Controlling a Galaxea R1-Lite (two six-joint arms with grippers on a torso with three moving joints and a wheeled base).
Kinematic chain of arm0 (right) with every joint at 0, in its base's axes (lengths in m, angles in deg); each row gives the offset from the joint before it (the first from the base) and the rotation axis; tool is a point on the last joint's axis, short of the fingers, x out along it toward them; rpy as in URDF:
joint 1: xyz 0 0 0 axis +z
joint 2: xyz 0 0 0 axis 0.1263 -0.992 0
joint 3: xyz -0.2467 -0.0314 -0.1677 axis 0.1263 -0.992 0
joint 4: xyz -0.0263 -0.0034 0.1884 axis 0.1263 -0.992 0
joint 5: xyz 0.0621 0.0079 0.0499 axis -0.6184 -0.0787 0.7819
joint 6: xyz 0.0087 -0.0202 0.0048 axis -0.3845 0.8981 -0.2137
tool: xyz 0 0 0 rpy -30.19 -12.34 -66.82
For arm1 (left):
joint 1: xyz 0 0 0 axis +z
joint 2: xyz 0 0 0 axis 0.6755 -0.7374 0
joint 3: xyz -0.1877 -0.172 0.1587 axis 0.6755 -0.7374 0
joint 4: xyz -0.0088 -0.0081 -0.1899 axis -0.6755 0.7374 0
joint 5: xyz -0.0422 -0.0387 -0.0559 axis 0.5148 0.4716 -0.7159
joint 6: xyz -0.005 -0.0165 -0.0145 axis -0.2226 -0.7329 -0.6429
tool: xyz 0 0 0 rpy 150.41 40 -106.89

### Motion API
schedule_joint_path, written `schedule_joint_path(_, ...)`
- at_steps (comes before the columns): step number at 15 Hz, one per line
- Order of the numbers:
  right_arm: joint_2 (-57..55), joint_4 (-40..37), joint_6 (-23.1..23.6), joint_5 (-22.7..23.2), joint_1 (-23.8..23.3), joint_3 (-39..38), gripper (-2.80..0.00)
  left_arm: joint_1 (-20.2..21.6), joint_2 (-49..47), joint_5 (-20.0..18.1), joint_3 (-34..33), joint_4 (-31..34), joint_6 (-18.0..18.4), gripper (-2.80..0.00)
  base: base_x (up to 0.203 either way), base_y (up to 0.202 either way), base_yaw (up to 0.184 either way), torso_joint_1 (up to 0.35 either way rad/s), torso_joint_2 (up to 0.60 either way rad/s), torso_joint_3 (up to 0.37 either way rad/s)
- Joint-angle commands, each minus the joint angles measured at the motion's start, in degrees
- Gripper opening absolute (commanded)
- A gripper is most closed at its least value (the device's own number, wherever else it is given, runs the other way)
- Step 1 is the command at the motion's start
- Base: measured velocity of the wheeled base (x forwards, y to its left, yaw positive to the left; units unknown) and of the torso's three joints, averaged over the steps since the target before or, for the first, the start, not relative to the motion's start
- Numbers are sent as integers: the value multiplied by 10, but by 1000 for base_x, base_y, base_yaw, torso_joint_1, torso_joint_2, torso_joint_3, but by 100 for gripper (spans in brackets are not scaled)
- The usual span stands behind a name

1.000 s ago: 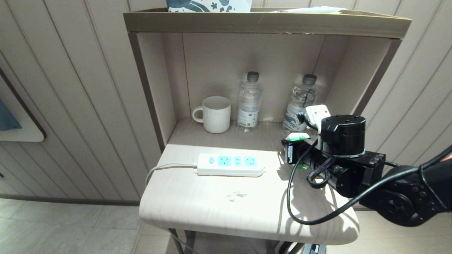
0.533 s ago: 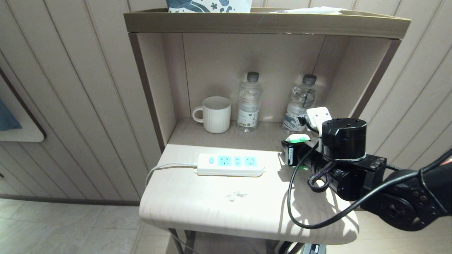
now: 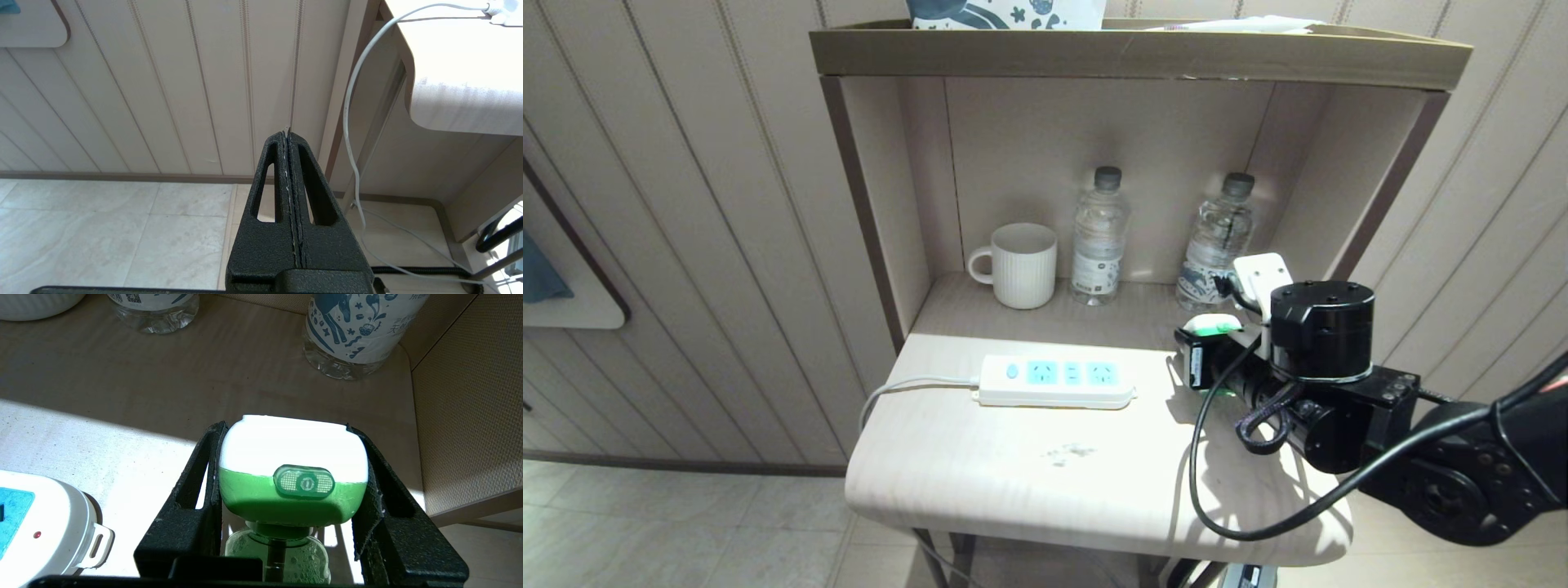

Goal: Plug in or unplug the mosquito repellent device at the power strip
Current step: Place the mosquito repellent liquid on the table

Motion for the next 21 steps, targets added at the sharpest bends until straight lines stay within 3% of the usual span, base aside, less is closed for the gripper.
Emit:
schedule_joint_path(1, 2, 2, 0, -1, 0, -2, -280, 0, 0, 0, 0, 0, 0, -280, 0, 0, 0, 0, 0, 0)
schedule_joint_path(10, 4, 3, 2, -3, 10, -18, -280, 0, 0, 0, 0, 0, 0, -280, 0, 0, 0, 0, 0, 0)
schedule_joint_path(15, -3, 75, 30, -2, 12, -43, -280, 0, 0, 0, 0, 0, 0, -280, 0, 0, 0, 0, 0, 0)
schedule_joint_path(21, 4, 82, 34, -2, 11, -44, -280, 0, 0, 0, 0, 0, 0, -280, 0, 0, 0, 0, 0, 0)
